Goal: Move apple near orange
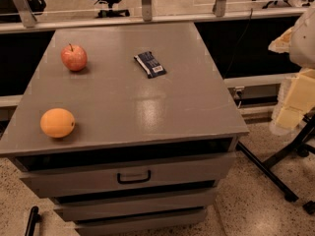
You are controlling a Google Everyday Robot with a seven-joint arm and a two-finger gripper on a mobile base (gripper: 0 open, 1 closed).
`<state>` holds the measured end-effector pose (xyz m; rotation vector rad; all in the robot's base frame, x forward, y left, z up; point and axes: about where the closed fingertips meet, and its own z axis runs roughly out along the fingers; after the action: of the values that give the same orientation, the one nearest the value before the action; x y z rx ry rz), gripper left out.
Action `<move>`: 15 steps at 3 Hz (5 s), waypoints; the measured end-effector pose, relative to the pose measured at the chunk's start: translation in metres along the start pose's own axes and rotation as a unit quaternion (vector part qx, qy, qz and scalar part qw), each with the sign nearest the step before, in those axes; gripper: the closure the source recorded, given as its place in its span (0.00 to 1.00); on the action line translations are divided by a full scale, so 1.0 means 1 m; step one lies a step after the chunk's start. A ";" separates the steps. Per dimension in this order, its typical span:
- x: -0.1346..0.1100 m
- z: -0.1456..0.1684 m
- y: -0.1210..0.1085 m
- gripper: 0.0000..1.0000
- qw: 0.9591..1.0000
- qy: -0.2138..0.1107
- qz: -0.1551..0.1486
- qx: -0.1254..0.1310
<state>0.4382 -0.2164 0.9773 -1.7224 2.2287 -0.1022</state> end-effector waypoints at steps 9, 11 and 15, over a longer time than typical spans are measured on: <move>-0.382 0.106 -0.190 0.00 0.949 -0.306 -0.082 -0.012; -0.446 0.176 -0.117 0.00 0.911 -0.386 -0.091 -0.113; -0.499 0.238 -0.094 0.00 0.898 -0.421 -0.066 -0.108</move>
Offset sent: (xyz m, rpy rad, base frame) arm 0.1105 0.0636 0.0043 0.1124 -0.1121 0.1570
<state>0.7055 0.2664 0.8788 -1.5787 1.5070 0.7463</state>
